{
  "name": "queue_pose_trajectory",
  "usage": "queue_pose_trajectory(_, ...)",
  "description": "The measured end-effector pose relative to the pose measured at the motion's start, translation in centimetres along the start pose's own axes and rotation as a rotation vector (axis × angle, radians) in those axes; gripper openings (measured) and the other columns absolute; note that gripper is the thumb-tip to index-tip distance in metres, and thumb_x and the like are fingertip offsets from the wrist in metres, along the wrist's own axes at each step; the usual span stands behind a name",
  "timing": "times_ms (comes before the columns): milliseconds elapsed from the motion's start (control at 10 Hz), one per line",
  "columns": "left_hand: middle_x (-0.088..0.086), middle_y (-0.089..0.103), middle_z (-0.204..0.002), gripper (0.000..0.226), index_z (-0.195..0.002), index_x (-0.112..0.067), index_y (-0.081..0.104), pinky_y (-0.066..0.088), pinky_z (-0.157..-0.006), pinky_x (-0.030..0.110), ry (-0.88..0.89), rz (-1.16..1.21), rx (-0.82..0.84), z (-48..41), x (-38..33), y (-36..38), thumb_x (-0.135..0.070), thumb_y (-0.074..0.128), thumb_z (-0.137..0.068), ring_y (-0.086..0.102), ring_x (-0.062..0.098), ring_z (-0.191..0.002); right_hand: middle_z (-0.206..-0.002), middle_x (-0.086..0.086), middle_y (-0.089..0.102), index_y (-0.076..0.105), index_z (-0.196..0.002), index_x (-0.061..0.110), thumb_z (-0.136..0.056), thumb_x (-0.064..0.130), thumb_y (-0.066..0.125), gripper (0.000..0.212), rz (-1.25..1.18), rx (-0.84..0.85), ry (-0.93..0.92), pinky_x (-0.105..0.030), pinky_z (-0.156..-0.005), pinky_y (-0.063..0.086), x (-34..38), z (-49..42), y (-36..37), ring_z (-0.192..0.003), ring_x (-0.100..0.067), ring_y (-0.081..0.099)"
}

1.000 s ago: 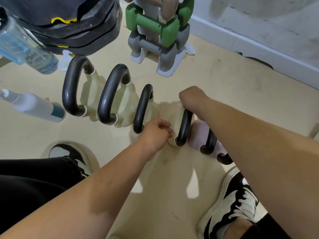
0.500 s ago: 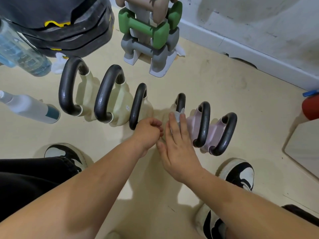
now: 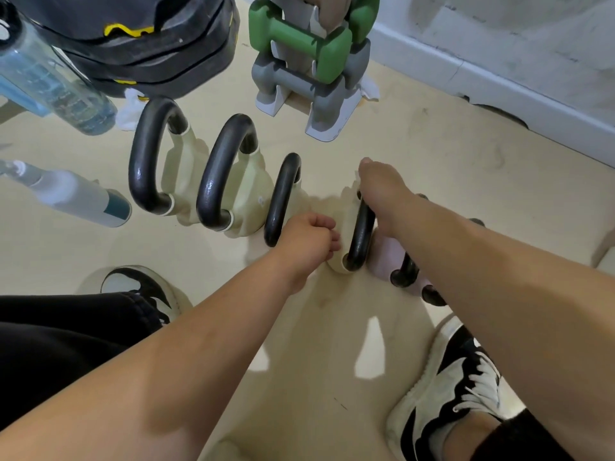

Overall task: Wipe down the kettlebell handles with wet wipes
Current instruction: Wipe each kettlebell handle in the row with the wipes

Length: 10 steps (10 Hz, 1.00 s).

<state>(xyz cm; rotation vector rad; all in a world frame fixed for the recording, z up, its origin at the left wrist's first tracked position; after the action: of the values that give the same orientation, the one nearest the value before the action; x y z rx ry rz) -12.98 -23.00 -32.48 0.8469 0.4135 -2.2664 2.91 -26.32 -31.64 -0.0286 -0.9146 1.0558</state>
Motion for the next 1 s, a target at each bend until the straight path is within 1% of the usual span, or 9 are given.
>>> queue_pose_trajectory(100, 0.015, 0.071, -0.109, 0.030, -0.117, -0.006, 0.061, 0.058, -0.095, 0.042, 0.016, 0.015, 0.003, -0.1, -0.2, 0.0, 0.005, 0.045, -0.093, 0.072, 0.025, -0.097, -0.157, -0.009, 0.034, 0.024, -0.154, 0.008, -0.107, 0.028, 0.022, 0.051, -0.101, -0.118, -0.081, -0.029, -0.097, 0.033, -0.1, 3.8, 1.2, -0.132, -0.025, 0.044)
queue_pose_trajectory(200, 0.016, 0.071, -0.102, 0.032, -0.119, -0.003, 0.060, 0.058, -0.091, 0.043, 0.019, 0.028, 0.018, 0.1, -0.1, 0.0, 0.005, 0.044, -0.092, 0.069, 0.022, -0.083, -0.164, 0.003, 0.022, 0.001, -0.159, 0.020, -0.106, 0.037, 0.021, 0.060, -0.077, -0.147, -0.093, -0.026, -0.104, 0.028, -1.9, 6.5, 2.7, -0.134, -0.016, 0.038)
queue_pose_trajectory(300, 0.012, 0.069, -0.095, 0.030, -0.120, -0.004, 0.058, 0.060, -0.080, 0.036, 0.006, 0.036, 0.011, 1.0, 0.2, 0.0, 0.004, 0.044, -0.095, 0.067, 0.021, -0.078, -0.166, -0.003, 0.019, -0.007, -0.160, 0.020, -0.107, 0.038, 0.025, 0.064, -0.012, -0.130, -0.129, -0.036, -0.118, 0.028, -5.8, 10.6, 4.9, -0.149, -0.025, 0.029)
queue_pose_trajectory(400, 0.012, 0.070, -0.102, 0.029, -0.117, -0.008, 0.060, 0.060, -0.088, 0.039, -0.018, 0.034, -0.011, 1.5, 0.4, -0.1, 0.003, 0.042, -0.097, 0.071, 0.026, -0.093, -0.169, -0.001, 0.009, -0.006, -0.160, 0.022, -0.108, 0.035, 0.028, 0.064, -0.018, -0.119, -0.191, -0.036, -0.122, 0.022, -8.1, 12.5, 5.7, -0.154, -0.021, 0.016)
queue_pose_trajectory(600, 0.010, 0.071, -0.101, 0.025, -0.108, -0.014, 0.063, 0.058, -0.094, 0.042, -0.032, 0.044, -0.022, 1.9, 0.4, 0.1, -0.001, 0.044, -0.098, 0.069, 0.026, -0.095, -0.167, -0.004, -0.020, -0.018, -0.158, 0.019, -0.107, 0.038, 0.027, 0.071, 0.029, -0.085, -0.277, -0.041, -0.127, 0.008, -8.6, 13.9, 7.0, -0.156, -0.019, -0.009)
queue_pose_trajectory(700, 0.010, 0.072, -0.095, 0.021, -0.108, -0.009, 0.064, 0.060, -0.082, 0.036, -0.059, 0.138, -0.006, 1.5, 0.3, -0.3, -0.008, 0.044, -0.101, 0.068, 0.023, -0.085, -0.165, -0.010, -0.026, -0.006, -0.159, 0.007, -0.105, 0.034, 0.023, 0.067, 0.378, -0.184, -0.412, -0.049, -0.126, 0.004, -7.4, 12.5, 6.9, -0.154, -0.028, -0.021)
queue_pose_trajectory(800, 0.008, 0.066, -0.085, 0.025, -0.109, -0.002, 0.064, 0.053, -0.060, 0.026, -0.058, 0.119, -0.002, 1.1, 0.3, -0.6, -0.012, 0.043, -0.100, 0.060, 0.018, -0.070, -0.169, -0.014, 0.001, 0.029, -0.154, 0.000, -0.102, 0.029, 0.027, 0.059, 0.693, -0.241, -0.601, -0.053, -0.125, 0.001, -5.7, 10.4, 5.7, -0.154, -0.034, -0.017)
queue_pose_trajectory(900, 0.014, 0.071, -0.098, 0.036, -0.122, -0.001, 0.062, 0.058, -0.070, 0.030, -0.075, 0.163, 0.009, 0.7, 0.6, -0.4, -0.016, 0.041, -0.098, 0.066, 0.021, -0.080, -0.143, -0.013, 0.054, 0.069, -0.120, 0.007, -0.088, 0.027, 0.030, 0.055, 1.096, -0.148, -0.654, -0.051, -0.124, 0.003, -2.2, 6.8, 4.0, -0.153, -0.033, 0.012)
queue_pose_trajectory(1000, 0.017, 0.072, -0.112, 0.032, -0.124, -0.005, 0.058, 0.059, -0.091, 0.038, -0.100, 0.194, 0.004, 0.5, 0.8, -0.2, -0.017, 0.039, -0.101, 0.072, 0.025, -0.097, -0.120, -0.010, 0.063, 0.072, -0.107, 0.013, -0.085, 0.029, 0.024, 0.056, 1.241, -0.091, -0.525, -0.046, -0.117, 0.022, 0.1, 4.7, 2.4, -0.134, -0.032, 0.039)
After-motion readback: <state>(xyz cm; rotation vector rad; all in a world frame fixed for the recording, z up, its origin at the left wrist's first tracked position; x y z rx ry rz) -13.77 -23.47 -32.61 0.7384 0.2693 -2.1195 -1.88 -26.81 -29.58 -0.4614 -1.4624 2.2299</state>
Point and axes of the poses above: each hand's wrist, its own z-axis away from the middle knuckle, its own y-axis out of the palm, x = y × z, the point moved 4 cm from there along -z, towards the middle knuckle
